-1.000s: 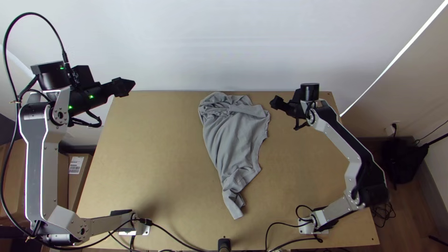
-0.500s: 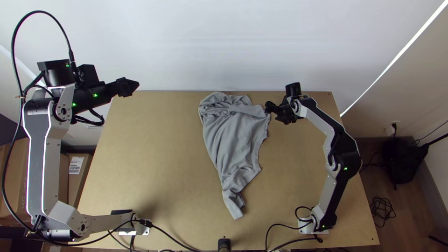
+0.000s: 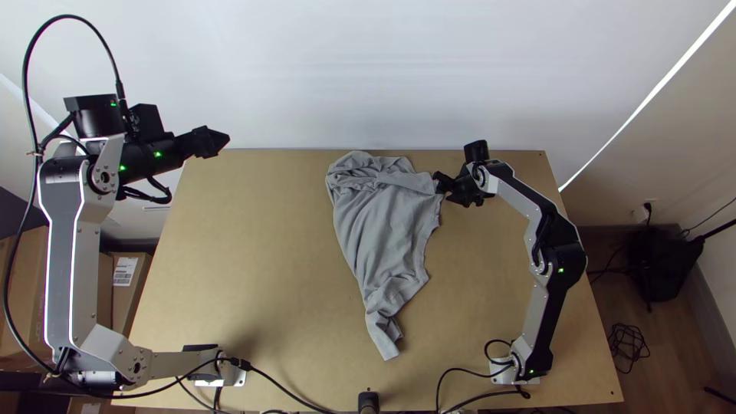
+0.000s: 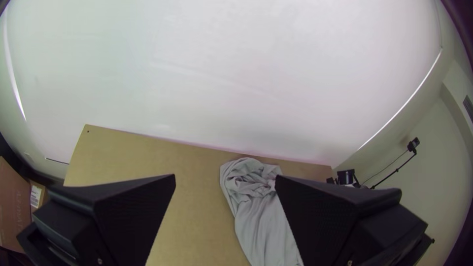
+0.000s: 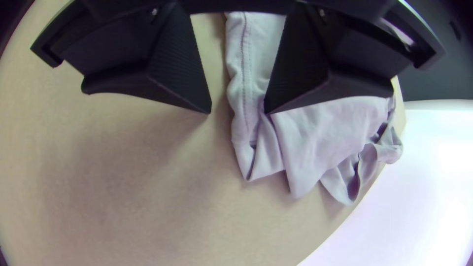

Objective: Fold the t-shirt

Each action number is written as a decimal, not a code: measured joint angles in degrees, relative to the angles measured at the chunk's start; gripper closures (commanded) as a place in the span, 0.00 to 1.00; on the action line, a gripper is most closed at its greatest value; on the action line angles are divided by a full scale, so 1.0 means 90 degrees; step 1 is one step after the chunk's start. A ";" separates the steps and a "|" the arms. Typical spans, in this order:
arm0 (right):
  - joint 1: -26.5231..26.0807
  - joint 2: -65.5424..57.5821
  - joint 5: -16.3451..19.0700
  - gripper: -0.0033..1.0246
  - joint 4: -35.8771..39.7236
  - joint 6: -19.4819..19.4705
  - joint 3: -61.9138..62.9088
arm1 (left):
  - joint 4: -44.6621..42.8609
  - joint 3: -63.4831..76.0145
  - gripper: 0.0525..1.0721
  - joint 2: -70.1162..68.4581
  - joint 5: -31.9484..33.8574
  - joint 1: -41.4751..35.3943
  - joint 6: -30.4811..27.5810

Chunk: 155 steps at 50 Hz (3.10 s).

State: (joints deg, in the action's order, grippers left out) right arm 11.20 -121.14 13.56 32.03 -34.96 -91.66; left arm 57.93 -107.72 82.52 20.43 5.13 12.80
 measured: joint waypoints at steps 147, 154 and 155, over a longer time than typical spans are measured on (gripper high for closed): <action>0.0000 0.6052 0.0906 0.98 -0.0695 0.0187 0.3592 | -0.2715 -0.2450 0.17 0.4624 -0.0998 -0.2132 -0.0418; -0.0010 0.6052 0.0906 0.98 -0.0695 0.0100 0.3592 | -0.2511 -0.2424 0.04 0.4653 -0.0695 -0.2259 -0.0333; -0.0010 0.6052 0.0906 0.98 -0.0695 0.0100 0.3592 | -0.2511 -0.2424 0.04 0.4677 -0.0692 -0.2271 -0.0296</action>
State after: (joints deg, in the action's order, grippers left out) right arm 11.11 -66.67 21.71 25.78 -34.06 -59.33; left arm 35.33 -129.54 124.62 14.20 -15.31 10.13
